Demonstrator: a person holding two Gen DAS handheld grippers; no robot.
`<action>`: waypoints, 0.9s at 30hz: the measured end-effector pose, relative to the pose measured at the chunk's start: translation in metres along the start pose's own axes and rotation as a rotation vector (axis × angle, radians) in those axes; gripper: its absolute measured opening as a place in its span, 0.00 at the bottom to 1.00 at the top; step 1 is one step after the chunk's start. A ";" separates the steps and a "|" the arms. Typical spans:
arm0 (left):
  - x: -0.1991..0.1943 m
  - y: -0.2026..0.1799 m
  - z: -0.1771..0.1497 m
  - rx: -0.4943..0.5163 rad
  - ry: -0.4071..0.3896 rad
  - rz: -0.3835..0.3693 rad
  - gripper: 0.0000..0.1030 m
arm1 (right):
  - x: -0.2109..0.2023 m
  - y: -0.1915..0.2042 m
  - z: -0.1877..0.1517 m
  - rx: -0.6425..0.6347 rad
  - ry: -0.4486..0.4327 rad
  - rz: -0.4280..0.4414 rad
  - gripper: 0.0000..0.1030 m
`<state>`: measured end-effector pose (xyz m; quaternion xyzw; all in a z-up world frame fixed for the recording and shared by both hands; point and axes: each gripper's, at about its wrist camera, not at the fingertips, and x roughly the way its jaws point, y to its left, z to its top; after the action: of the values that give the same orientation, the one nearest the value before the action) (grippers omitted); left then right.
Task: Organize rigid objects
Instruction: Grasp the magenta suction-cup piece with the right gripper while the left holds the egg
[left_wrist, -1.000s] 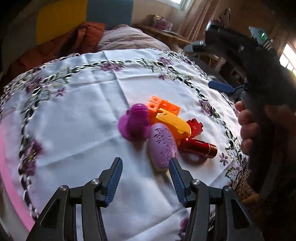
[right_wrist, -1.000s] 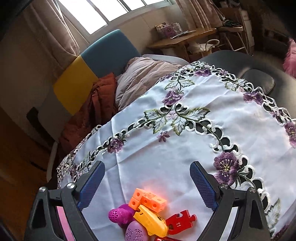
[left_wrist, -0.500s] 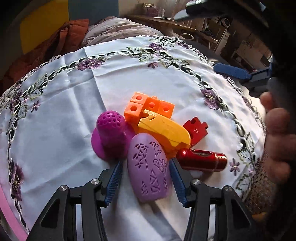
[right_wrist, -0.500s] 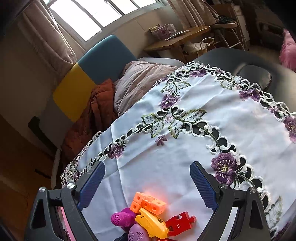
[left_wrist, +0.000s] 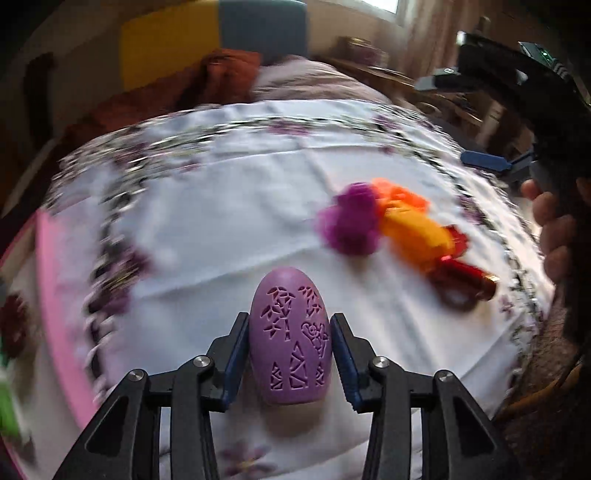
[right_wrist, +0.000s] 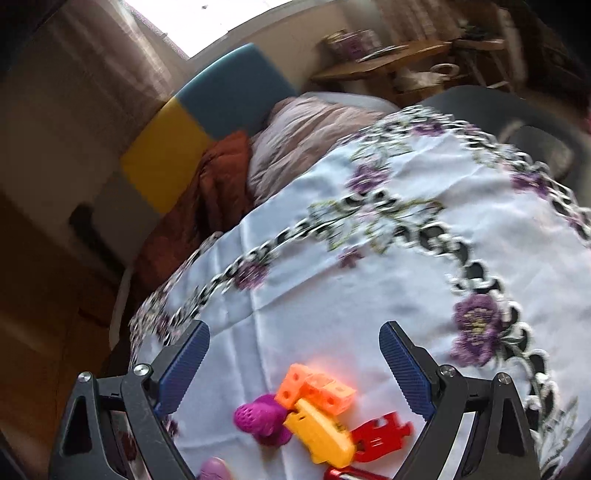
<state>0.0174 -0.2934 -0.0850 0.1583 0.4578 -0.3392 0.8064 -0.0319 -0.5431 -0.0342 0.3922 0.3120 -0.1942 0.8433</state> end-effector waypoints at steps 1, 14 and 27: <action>0.000 0.005 -0.004 -0.004 -0.003 0.020 0.42 | 0.002 0.007 -0.002 -0.034 0.012 0.014 0.91; 0.003 0.014 -0.020 0.020 -0.119 0.036 0.42 | 0.008 0.033 -0.013 -0.154 0.056 0.081 0.61; 0.004 0.015 -0.021 -0.002 -0.131 0.031 0.42 | 0.047 0.085 -0.065 -0.509 0.265 0.035 0.55</action>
<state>0.0158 -0.2722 -0.1001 0.1419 0.4020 -0.3360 0.8399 0.0270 -0.4435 -0.0524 0.1954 0.4514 -0.0421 0.8696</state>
